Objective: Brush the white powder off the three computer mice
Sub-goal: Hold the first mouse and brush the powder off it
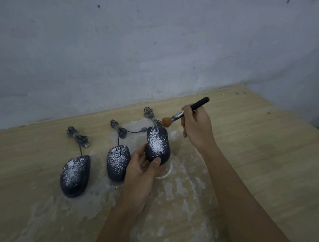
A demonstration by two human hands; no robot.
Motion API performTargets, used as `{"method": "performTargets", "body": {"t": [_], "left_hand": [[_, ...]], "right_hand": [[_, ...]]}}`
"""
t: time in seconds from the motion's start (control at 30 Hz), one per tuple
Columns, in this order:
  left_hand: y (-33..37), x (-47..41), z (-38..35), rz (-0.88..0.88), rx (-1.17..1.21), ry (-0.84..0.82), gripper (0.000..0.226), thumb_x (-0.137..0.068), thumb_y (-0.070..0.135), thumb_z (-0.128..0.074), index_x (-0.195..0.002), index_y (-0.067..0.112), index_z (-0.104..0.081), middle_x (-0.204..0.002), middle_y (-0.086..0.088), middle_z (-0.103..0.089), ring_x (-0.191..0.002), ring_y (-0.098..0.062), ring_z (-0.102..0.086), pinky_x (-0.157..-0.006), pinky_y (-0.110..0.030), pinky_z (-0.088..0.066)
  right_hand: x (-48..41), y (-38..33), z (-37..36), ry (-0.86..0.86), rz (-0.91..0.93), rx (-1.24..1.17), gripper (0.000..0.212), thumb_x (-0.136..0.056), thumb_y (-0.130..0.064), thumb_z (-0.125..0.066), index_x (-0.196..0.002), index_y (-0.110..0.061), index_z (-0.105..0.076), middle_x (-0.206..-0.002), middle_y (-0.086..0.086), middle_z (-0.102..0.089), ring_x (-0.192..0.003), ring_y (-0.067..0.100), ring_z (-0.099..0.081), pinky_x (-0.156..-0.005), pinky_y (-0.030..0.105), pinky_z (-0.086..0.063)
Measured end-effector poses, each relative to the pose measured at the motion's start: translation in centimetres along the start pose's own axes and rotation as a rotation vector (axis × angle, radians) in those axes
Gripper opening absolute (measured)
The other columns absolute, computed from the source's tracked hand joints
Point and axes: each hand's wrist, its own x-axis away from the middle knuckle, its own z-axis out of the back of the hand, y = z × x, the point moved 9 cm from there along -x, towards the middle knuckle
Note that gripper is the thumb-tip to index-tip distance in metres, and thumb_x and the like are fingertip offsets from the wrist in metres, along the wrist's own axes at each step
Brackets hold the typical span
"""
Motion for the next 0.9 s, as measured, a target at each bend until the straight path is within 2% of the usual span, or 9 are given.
{"method": "performTargets", "body": {"t": [0.17, 0.23, 0.33, 0.47, 0.53, 0.63, 0.77, 0.83, 0.9], "left_hand": [[0.0, -0.1, 0.1, -0.009, -0.021, -0.003, 0.047, -0.092, 0.010, -0.066, -0.131, 0.032, -0.053, -0.117, 0.019, -0.071, -0.108, 0.002, -0.066, -0.087, -0.022, -0.055], [0.1, -0.1, 0.1, -0.014, -0.036, -0.004, 0.046, -0.092, 0.010, -0.066, -0.130, 0.033, -0.053, -0.115, 0.021, -0.071, -0.106, 0.005, -0.066, -0.081, -0.015, -0.055], [0.0, -0.1, 0.1, -0.016, -0.046, 0.001, 0.047, -0.092, 0.009, -0.066, -0.130, 0.033, -0.053, -0.118, 0.018, -0.070, -0.106, 0.004, -0.066, -0.081, -0.014, -0.054], [0.0, -0.2, 0.0, -0.023, -0.049, -0.005, 0.046, -0.092, 0.008, -0.066, -0.128, 0.035, -0.055, -0.116, 0.020, -0.071, -0.106, 0.003, -0.066, -0.080, -0.013, -0.054], [0.0, -0.2, 0.0, -0.023, -0.049, -0.008, 0.045, -0.092, 0.008, -0.066, -0.126, 0.036, -0.055, -0.116, 0.020, -0.071, -0.106, 0.002, -0.067, -0.080, -0.014, -0.054], [0.0, -0.1, 0.0, -0.022, -0.042, 0.000, 0.046, -0.093, 0.008, -0.066, -0.126, 0.037, -0.054, -0.117, 0.018, -0.071, -0.107, 0.002, -0.067, -0.081, -0.017, -0.055], [0.1, -0.1, 0.0, -0.022, -0.042, 0.006, 0.045, -0.092, 0.008, -0.066, -0.124, 0.038, -0.055, -0.114, 0.021, -0.071, -0.105, 0.003, -0.067, -0.083, -0.018, -0.056], [0.2, 0.0, 0.0, -0.020, -0.031, 0.011, 0.045, -0.092, 0.007, -0.066, -0.126, 0.034, -0.055, -0.116, 0.016, -0.071, -0.106, 0.001, -0.067, -0.086, -0.020, -0.056], [0.3, 0.0, 0.0, -0.018, -0.025, 0.013, 0.046, -0.092, 0.007, -0.065, -0.130, 0.031, -0.055, -0.118, 0.013, -0.071, -0.106, 0.001, -0.067, -0.088, -0.023, -0.056]], "right_hand": [[-0.2, -1.0, -1.2, -0.087, 0.040, -0.249, 0.019, -0.104, -0.024, -0.047, -0.094, -0.012, -0.058, -0.057, -0.008, -0.054, -0.042, 0.012, -0.044, -0.040, 0.028, -0.040], [0.0, -1.0, -2.6, -0.176, 0.054, -0.166, 0.018, -0.104, -0.024, -0.047, -0.094, -0.015, -0.059, -0.056, -0.009, -0.055, -0.044, 0.011, -0.044, -0.041, 0.030, -0.040], [-0.1, -1.0, -2.2, -0.066, 0.115, 0.042, 0.018, -0.105, -0.027, -0.048, -0.090, -0.023, -0.057, -0.061, -0.009, -0.058, -0.048, 0.009, -0.049, -0.051, 0.036, -0.041], [-0.3, -1.5, -2.9, -0.129, 0.087, -0.165, 0.018, -0.101, -0.032, -0.050, -0.089, -0.021, -0.058, -0.059, -0.008, -0.056, -0.045, 0.011, -0.045, -0.042, 0.031, -0.039], [0.0, -1.6, -3.6, -0.180, 0.109, -0.027, 0.019, -0.102, -0.032, -0.050, -0.093, -0.018, -0.059, -0.062, -0.005, -0.058, -0.045, 0.008, -0.046, -0.045, 0.032, -0.039], [0.2, -1.9, -2.7, -0.041, 0.158, 0.152, 0.018, -0.105, -0.029, -0.048, -0.097, -0.015, -0.057, -0.067, 0.002, -0.061, -0.048, 0.006, -0.049, -0.049, 0.034, -0.041], [-0.3, -2.0, -2.6, -0.121, 0.045, -0.177, 0.019, -0.103, -0.026, -0.048, -0.094, -0.012, -0.058, -0.056, -0.008, -0.055, -0.043, 0.010, -0.044, -0.041, 0.028, -0.039], [-0.1, -2.0, -3.1, -0.195, 0.087, 0.014, 0.021, -0.104, -0.027, -0.048, -0.095, -0.012, -0.058, -0.059, -0.006, -0.057, -0.043, 0.009, -0.045, -0.044, 0.030, -0.040], [-0.1, -2.1, -2.4, -0.100, 0.134, 0.158, 0.020, -0.106, -0.028, -0.047, -0.095, -0.015, -0.057, -0.065, -0.003, -0.060, -0.046, 0.005, -0.048, -0.049, 0.030, -0.041]]}}
